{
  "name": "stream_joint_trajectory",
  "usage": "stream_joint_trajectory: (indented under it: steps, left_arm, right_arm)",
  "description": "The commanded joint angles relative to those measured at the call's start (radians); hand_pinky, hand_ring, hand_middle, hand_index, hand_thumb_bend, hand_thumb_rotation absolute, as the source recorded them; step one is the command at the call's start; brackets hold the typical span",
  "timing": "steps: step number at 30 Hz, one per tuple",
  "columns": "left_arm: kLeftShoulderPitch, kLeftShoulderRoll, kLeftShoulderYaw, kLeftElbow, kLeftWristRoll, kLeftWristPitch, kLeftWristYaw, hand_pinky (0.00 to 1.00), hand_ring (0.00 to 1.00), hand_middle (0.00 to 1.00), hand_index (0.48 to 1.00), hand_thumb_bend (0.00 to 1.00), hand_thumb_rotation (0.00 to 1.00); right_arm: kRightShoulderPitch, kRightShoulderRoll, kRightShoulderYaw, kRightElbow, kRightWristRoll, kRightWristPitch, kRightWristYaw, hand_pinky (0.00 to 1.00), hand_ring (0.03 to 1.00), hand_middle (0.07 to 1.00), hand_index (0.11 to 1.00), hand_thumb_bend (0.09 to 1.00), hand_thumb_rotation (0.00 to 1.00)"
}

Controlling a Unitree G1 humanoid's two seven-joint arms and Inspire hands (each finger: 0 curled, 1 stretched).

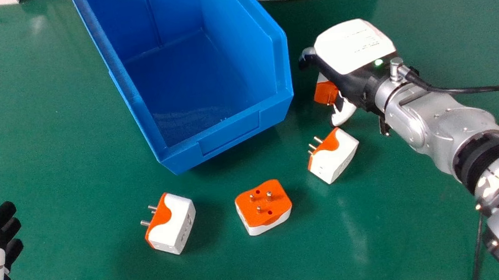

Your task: Pick all objects and put in blue box

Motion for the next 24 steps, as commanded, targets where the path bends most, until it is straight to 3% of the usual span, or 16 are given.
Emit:
stream_joint_trajectory:
  steps: [1, 3, 6, 8, 10, 15, 20, 23, 24]
  left_arm:
    - [0.016, 0.008, 0.018, -0.008, -0.003, -0.021, -0.006, 0.94, 0.92, 0.90, 0.922, 0.41, 0.73]
    - [0.015, 0.009, 0.022, -0.005, -0.012, -0.024, -0.014, 0.94, 0.92, 0.90, 0.924, 0.41, 0.73]
    - [0.017, 0.008, 0.029, -0.008, -0.008, -0.019, -0.012, 0.95, 0.92, 0.90, 0.926, 0.40, 0.73]
    - [0.015, 0.008, 0.032, -0.005, -0.019, -0.024, -0.023, 0.95, 0.92, 0.90, 0.927, 0.40, 0.73]
    - [0.014, 0.006, 0.034, -0.002, -0.019, -0.031, -0.030, 0.96, 0.93, 0.90, 0.928, 0.39, 0.73]
    - [0.020, 0.000, 0.032, -0.009, -0.005, -0.030, -0.025, 0.96, 0.93, 0.90, 0.928, 0.39, 0.73]
    - [0.020, -0.005, 0.029, -0.010, -0.015, -0.033, -0.031, 0.95, 0.92, 0.90, 0.927, 0.38, 0.73]
    - [0.027, -0.010, 0.026, -0.022, -0.008, -0.019, -0.020, 0.95, 0.92, 0.90, 0.926, 0.37, 0.72]
    - [0.028, -0.011, 0.025, -0.021, -0.004, -0.024, -0.020, 0.95, 0.92, 0.90, 0.926, 0.37, 0.72]
  right_arm:
    - [-0.008, -0.017, -0.017, -0.001, 0.019, -0.002, -0.014, 0.44, 0.590, 0.671, 0.644, 0.522, 0.01]
    - [-0.009, -0.017, -0.012, -0.002, 0.014, 0.002, -0.012, 0.41, 0.554, 0.638, 0.620, 0.516, 0.01]
    - [-0.010, -0.019, 0.004, -0.004, -0.002, 0.010, -0.022, 0.39, 0.528, 0.612, 0.599, 0.512, 0.01]
    - [-0.008, -0.018, -0.013, -0.005, 0.017, 0.000, -0.015, 0.37, 0.495, 0.582, 0.566, 0.505, 0.00]
    - [-0.008, -0.014, -0.036, -0.005, 0.042, 0.001, 0.008, 0.36, 0.482, 0.571, 0.555, 0.503, 0.00]
    - [-0.005, -0.012, -0.058, -0.008, 0.069, -0.008, 0.022, 0.35, 0.471, 0.556, 0.548, 0.502, 0.00]
    - [-0.004, -0.015, -0.058, -0.013, 0.070, -0.011, 0.014, 0.34, 0.462, 0.549, 0.531, 0.499, 0.00]
    - [-0.005, -0.014, -0.064, -0.013, 0.080, -0.005, 0.024, 0.33, 0.458, 0.545, 0.516, 0.498, 0.00]
    - [-0.006, -0.017, -0.056, -0.014, 0.070, -0.006, 0.014, 0.33, 0.458, 0.545, 0.516, 0.498, 0.00]
